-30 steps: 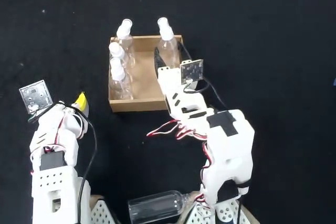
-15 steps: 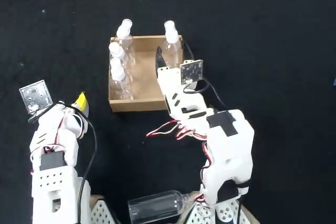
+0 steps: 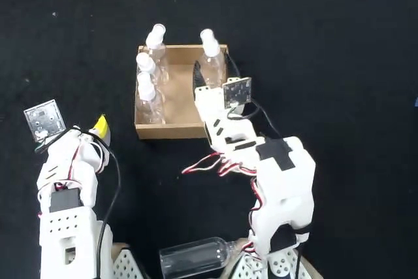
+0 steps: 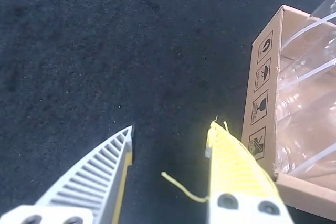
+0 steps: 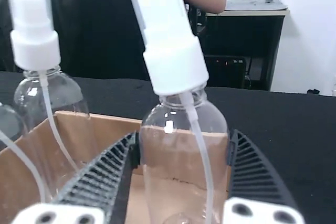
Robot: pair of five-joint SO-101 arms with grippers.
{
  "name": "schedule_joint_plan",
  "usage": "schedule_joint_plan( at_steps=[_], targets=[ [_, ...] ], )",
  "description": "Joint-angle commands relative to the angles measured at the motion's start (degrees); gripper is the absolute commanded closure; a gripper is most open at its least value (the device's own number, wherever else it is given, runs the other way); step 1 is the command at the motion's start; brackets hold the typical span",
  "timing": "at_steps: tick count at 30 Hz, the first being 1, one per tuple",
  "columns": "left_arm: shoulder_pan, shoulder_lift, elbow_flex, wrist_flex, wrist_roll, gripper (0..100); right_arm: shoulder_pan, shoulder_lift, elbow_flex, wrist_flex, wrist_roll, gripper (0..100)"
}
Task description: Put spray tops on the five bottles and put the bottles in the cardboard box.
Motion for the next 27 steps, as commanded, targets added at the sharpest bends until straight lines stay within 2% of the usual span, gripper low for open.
schedule_joint_plan(
  at_steps=[1, 9, 14, 22, 27],
  targets=[
    [0.6, -0.3, -0.6, -1.3, 0.4, 79, -1.1, -2.3, 0.4, -1.4, -0.4, 77.8],
    [0.6, -0.3, -0.6, -1.3, 0.4, 79, -1.3, -2.3, 0.0, -1.4, -0.4, 77.4],
    [0.6, -0.3, -0.6, -1.3, 0.4, 79, -1.3, -2.3, 0.0, -0.9, -0.3, 67.5],
    [0.6, -0.3, -0.6, -1.3, 0.4, 79, -1.3, -2.7, 0.1, -1.4, -0.2, 70.7],
    [0.6, -0.3, -0.6, -1.3, 0.4, 79, -1.3, -8.2, 2.8, -0.6, -0.5, 70.7]
  ],
)
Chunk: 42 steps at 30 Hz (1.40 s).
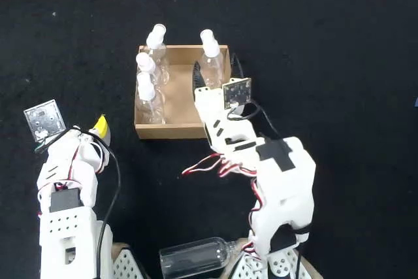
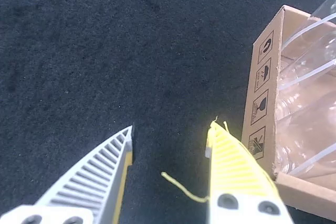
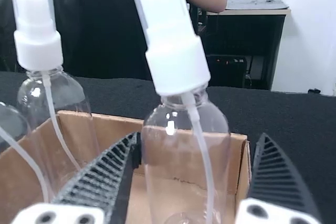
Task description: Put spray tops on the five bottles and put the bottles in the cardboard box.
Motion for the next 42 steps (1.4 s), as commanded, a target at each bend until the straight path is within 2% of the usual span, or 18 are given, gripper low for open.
schedule_joint_plan(
  at_steps=[1, 6, 29, 32, 37, 42],
  targets=[
    [0.6, -0.3, -0.6, -1.3, 0.4, 79, -1.2, -7.2, 1.7, 0.4, -0.4, 70.7],
    [0.6, -0.3, -0.7, -1.3, 0.4, 79, -3.1, -9.5, 1.9, 6.2, -0.4, 70.7],
    [0.6, -0.3, -0.7, -1.3, 0.4, 79, -2.0, -25.9, 14.5, 7.8, -0.4, 71.4],
    [0.6, -0.3, -0.7, -1.3, 0.4, 79, -1.9, -29.7, 15.8, 13.8, -0.4, 78.3],
    [0.6, -0.3, -0.7, -1.3, 0.4, 79, -0.1, -39.7, 18.2, 24.8, -0.5, 98.7],
    [0.6, -0.3, -0.7, -1.3, 0.4, 79, 1.1, -50.9, 20.4, 35.8, -0.5, 98.9]
  ],
)
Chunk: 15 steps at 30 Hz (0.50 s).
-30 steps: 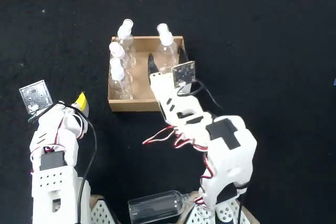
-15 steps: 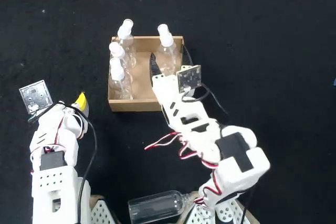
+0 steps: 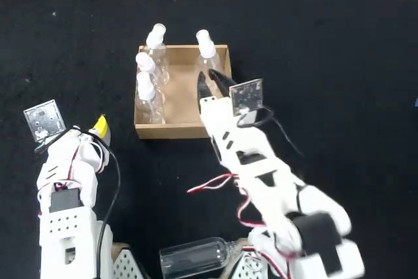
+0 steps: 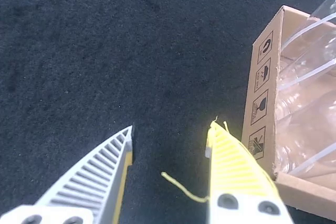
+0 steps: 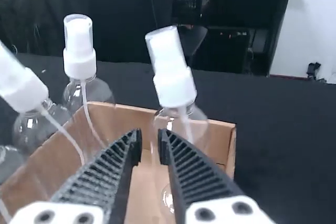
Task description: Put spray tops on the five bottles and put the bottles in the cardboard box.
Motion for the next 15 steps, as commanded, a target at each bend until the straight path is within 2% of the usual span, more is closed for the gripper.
schedule_joint_plan(
  at_steps=[1, 5, 9, 11, 15],
  targets=[
    [0.6, -0.3, -0.7, -1.3, 0.4, 79, 1.7, -9.5, -0.1, 10.1, -0.5, 98.8],
    [0.6, -0.3, -0.7, -1.3, 0.4, 79, 1.9, -17.3, -2.6, 30.1, -0.2, 98.6],
    [0.6, -0.3, -0.7, -1.3, 0.4, 79, 2.0, -23.1, -11.5, 53.8, 0.0, 98.3],
    [0.6, -0.3, -0.7, -1.3, 0.4, 79, 2.0, -23.1, -15.8, 60.1, -0.2, 98.3],
    [0.6, -0.3, -0.7, -1.3, 0.4, 79, 2.0, -20.2, -20.0, 65.6, -0.1, 98.3]
  ],
)
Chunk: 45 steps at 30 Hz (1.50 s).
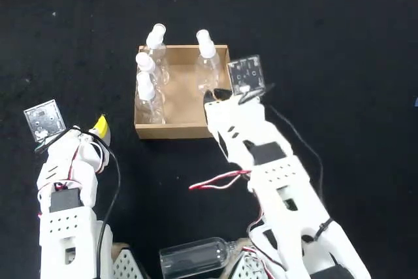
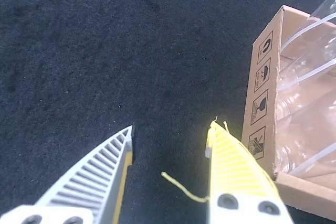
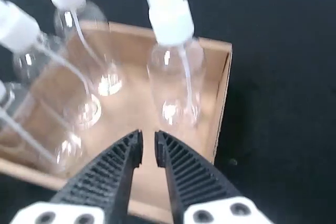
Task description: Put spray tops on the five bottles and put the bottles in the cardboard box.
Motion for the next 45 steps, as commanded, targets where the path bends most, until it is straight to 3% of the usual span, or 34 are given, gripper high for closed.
schedule_joint_plan(
  at_steps=[1, 8, 13, 18, 22, 29, 34, 38, 45],
  targets=[
    [0.6, -0.3, -0.7, -1.3, 0.4, 79, 1.8, 1.1, -7.6, 5.1, -0.1, 98.3],
    [0.6, -0.3, -0.7, -1.3, 0.4, 79, 8.4, 9.6, -25.9, 24.6, -0.5, 97.7],
    [0.6, -0.3, -0.6, -1.3, 0.4, 79, 10.9, 13.2, -36.7, 44.6, 0.7, 85.6],
    [0.7, -0.3, -0.6, -0.8, -2.1, 79, 14.3, 11.5, -37.7, 59.2, 13.2, 86.4],
    [1.0, -0.3, -2.7, 3.4, -6.0, 79, 21.1, 9.8, -35.9, 66.0, 21.0, 87.2],
    [3.5, -0.2, -18.6, 23.6, -17.1, 79, 40.7, 9.5, -32.6, 66.6, 33.1, 87.4],
    [10.9, 0.3, -32.4, 44.7, -33.0, 79, 51.3, 9.5, -32.0, 66.7, 40.3, 87.4],
    [18.9, 0.4, -41.1, 60.4, -42.5, 79, 54.2, 9.5, -29.1, 66.5, 42.5, 87.1],
    [31.9, 4.6, -44.0, 68.7, -42.7, 74, 54.9, 9.5, -24.5, 66.5, 42.7, 76.3]
  ],
)
